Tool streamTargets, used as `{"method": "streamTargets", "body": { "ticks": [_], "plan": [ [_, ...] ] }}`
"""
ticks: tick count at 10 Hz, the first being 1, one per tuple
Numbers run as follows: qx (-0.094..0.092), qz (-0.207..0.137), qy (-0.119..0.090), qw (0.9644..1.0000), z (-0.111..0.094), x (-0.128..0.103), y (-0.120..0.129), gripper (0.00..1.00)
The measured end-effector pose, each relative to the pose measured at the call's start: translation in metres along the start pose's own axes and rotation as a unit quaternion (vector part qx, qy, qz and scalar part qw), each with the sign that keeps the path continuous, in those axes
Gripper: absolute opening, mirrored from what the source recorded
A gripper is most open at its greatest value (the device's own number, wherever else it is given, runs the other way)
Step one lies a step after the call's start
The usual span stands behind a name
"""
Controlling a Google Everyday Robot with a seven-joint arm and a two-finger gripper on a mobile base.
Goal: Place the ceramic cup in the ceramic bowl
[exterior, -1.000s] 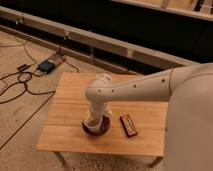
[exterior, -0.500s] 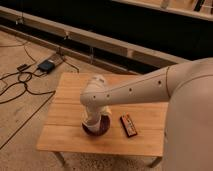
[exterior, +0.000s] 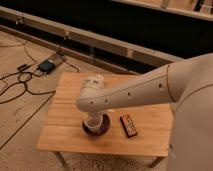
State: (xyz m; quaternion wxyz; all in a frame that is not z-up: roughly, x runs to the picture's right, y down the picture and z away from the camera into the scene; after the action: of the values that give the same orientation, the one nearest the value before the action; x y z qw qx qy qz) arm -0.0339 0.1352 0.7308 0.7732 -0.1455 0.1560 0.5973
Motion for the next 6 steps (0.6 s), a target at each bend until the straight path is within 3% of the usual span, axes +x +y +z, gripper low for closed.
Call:
{"method": "streamTargets", "body": {
  "ticks": [2,5,6],
  "plan": [
    [-0.007,-0.003,-0.013,0.9999,-0.012,0.002,0.010,0.80],
    [-0.046,-0.010,-0.033,0.9983,-0.028,-0.002,0.040,0.80],
    [-0.047,-0.011,-0.033,0.9983,-0.029,-0.002,0.042,0.80]
  ]
}}
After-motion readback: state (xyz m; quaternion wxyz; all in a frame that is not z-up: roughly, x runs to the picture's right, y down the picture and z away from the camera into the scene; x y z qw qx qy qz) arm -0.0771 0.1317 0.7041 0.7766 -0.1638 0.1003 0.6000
